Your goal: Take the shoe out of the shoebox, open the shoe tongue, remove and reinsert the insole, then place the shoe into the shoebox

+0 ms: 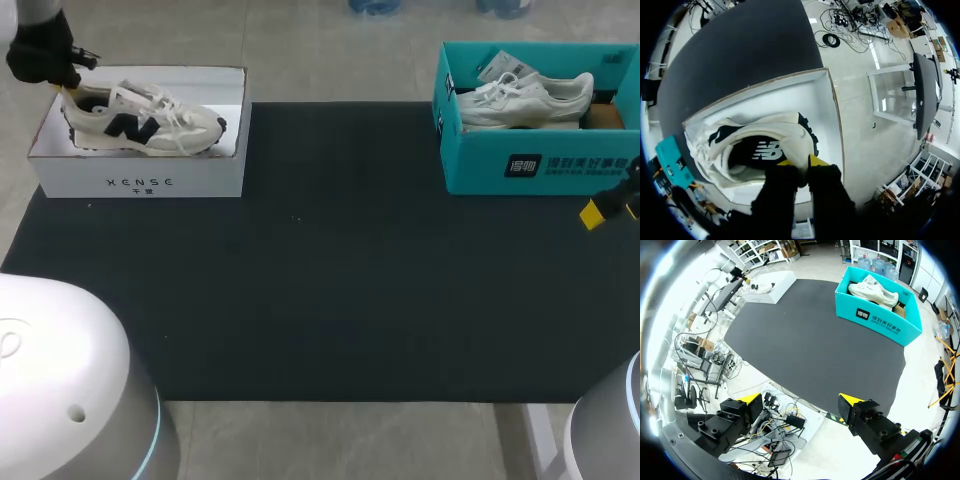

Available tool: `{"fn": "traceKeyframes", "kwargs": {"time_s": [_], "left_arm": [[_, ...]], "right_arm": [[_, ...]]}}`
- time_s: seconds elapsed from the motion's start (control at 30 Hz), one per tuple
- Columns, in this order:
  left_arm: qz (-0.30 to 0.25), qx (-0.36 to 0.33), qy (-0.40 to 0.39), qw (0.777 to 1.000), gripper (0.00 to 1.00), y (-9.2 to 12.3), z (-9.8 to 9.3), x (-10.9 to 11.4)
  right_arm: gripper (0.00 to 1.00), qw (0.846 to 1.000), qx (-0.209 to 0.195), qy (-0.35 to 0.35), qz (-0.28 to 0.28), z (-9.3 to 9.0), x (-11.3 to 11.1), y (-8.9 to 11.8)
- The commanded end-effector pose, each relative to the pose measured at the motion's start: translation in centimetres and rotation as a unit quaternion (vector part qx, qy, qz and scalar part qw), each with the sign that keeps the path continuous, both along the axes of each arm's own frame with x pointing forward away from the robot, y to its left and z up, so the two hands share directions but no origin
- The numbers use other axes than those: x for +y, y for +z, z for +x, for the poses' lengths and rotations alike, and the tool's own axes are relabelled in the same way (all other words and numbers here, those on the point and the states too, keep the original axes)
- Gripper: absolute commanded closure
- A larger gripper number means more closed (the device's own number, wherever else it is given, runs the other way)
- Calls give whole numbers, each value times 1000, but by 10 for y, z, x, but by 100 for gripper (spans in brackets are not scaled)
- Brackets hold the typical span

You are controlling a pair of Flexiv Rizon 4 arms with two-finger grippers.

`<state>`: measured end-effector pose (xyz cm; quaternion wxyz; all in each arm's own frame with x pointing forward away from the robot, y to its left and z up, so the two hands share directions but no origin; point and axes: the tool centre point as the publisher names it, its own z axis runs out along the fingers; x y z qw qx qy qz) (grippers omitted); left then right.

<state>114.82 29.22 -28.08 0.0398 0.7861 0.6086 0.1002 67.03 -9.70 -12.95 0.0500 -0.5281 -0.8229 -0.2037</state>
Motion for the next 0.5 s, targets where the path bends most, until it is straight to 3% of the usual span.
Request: {"fn": "traceKeyframes", "kwargs": {"time_s": [0.03,0.5], "left_arm": [[0,-3,-3,1000,100,-4,-1,3],[0,22,-8,1000,100,-33,-23,12]], "right_arm": [[0,1000,3,1,-1,3,1,0],[0,1000,3,1,-1,3,1,0]]}}
